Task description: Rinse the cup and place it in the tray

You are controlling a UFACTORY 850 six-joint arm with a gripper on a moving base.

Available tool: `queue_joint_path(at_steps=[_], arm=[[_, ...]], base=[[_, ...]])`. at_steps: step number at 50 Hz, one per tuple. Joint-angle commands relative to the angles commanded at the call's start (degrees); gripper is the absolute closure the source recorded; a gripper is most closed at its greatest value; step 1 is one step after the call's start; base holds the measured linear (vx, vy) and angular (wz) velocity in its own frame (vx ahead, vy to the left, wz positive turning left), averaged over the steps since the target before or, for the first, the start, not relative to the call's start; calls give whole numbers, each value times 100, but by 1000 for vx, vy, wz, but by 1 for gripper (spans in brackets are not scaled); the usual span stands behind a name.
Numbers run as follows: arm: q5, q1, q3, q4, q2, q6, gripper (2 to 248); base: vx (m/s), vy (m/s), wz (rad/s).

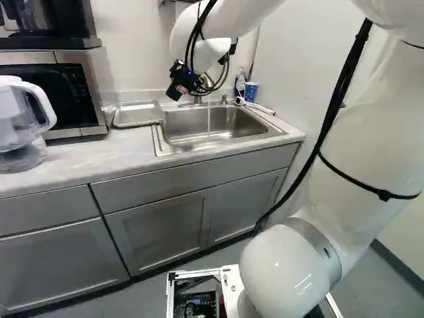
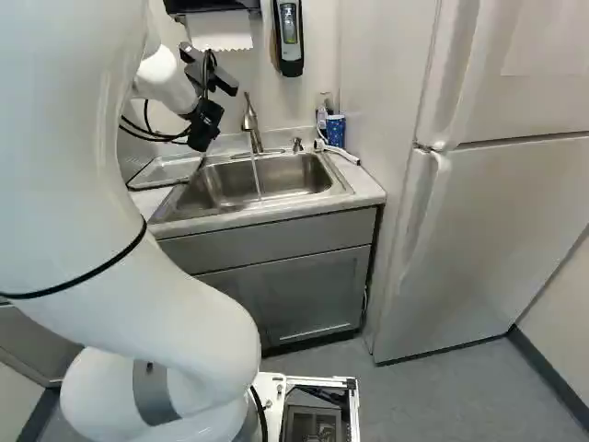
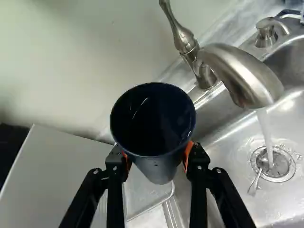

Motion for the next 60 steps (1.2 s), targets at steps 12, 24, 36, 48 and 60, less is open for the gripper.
queue_joint_path(at_steps=[12,24,36,48,60], arm=[[0,0,0,0,0,722,127],[0,0,0,0,0,1444,127],[0,0,0,0,0,2168,127],[0,0,0,0,0,2892,127],[0,0,0,0,0,3615,127]], base=[[0,0,0],[0,0,0],[0,0,0],[0,0,0],[0,0,0]])
